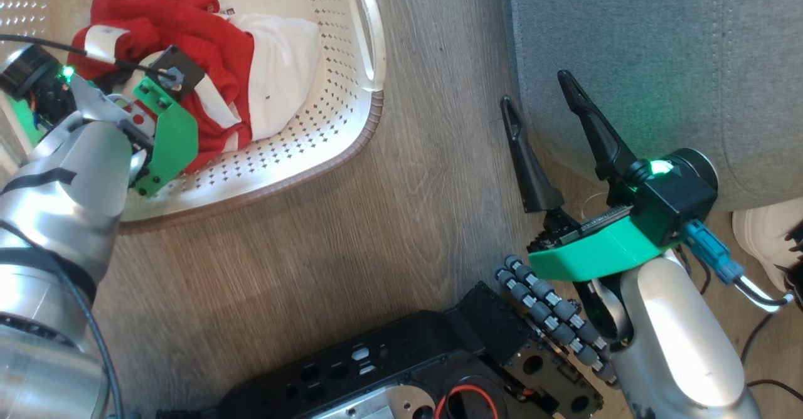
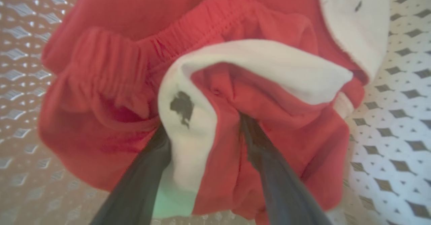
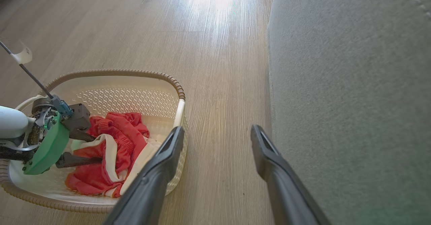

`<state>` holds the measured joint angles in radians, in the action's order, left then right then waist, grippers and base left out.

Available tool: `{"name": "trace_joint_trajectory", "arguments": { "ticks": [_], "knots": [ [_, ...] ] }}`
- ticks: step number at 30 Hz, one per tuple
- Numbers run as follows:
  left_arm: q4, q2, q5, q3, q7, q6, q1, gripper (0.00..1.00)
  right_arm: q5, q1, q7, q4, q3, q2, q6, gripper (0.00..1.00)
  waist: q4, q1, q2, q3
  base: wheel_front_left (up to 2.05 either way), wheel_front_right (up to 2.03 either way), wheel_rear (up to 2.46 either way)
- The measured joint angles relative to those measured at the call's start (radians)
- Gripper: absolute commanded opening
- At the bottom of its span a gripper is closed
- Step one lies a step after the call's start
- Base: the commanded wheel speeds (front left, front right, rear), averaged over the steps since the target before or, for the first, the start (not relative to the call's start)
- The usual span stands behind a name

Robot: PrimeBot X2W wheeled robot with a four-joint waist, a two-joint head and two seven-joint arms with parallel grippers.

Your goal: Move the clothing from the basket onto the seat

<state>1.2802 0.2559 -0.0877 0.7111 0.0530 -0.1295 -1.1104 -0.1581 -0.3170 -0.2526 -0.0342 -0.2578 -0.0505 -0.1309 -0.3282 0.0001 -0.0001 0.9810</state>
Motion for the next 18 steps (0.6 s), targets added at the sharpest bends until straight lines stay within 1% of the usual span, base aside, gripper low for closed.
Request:
{"name": "trace_joint_trajectory", "arguments": {
  "ticks": [1,2,3,4,5,6,12,16,18],
  "knots": [
    [0.001,-0.005,0.011,0.001,-0.011,0.0,0.0,1.0,0.0,0.0,0.0,0.0,0.0,0.0,0.0,1.0,0.001,0.0,0.0,0.001,0.0,0.0,0.0],
    [0.002,-0.009,0.032,-0.001,-0.029,0.0,0.0,0.97,0.0,0.0,0.0,0.0,0.0,0.0,0.0,1.0,0.002,0.0,0.0,0.001,0.0,0.0,0.0],
    [0.004,-0.013,0.055,0.0,-0.044,0.0,0.001,0.75,0.0,0.0,0.0,0.0,0.0,0.0,0.0,1.0,0.002,0.0,0.0,0.001,0.0,0.0,0.0],
    [0.006,-0.017,0.075,0.0,-0.05,0.0,0.001,0.42,0.0,0.0,0.0,0.0,0.0,0.0,0.0,1.0,0.003,0.0,0.0,0.001,0.0,0.0,0.0],
    [0.007,-0.02,0.09,0.003,-0.052,0.0,0.001,0.03,0.0,0.0,0.0,-0.001,0.0,0.0,0.0,1.0,0.003,0.0,0.0,0.001,0.0,0.0,0.0],
    [0.008,-0.021,0.101,0.008,-0.052,0.0,0.001,0.0,0.0,0.0,0.0,-0.002,0.0,0.0,0.0,1.0,0.004,0.0,0.0,0.001,0.0,0.0,0.0],
    [0.013,-0.023,0.17,0.068,-0.041,0.0,0.001,0.0,0.009,-0.002,0.0,-0.015,0.004,0.0,0.0,1.0,0.011,0.0,0.0,-0.007,0.0,0.0,0.0],
    [0.017,-0.024,0.239,0.067,-0.024,0.0,0.002,0.0,0.009,-0.017,0.0,-0.026,0.006,0.0,0.0,1.0,0.015,0.0,0.0,-0.02,0.0,0.0,0.0],
    [0.016,-0.026,0.256,0.08,-0.012,0.0,0.005,0.0,0.009,-0.034,0.0,-0.035,0.013,0.0,0.0,1.0,0.021,0.0,0.0,-0.033,0.0,0.0,0.0]
  ]
}}
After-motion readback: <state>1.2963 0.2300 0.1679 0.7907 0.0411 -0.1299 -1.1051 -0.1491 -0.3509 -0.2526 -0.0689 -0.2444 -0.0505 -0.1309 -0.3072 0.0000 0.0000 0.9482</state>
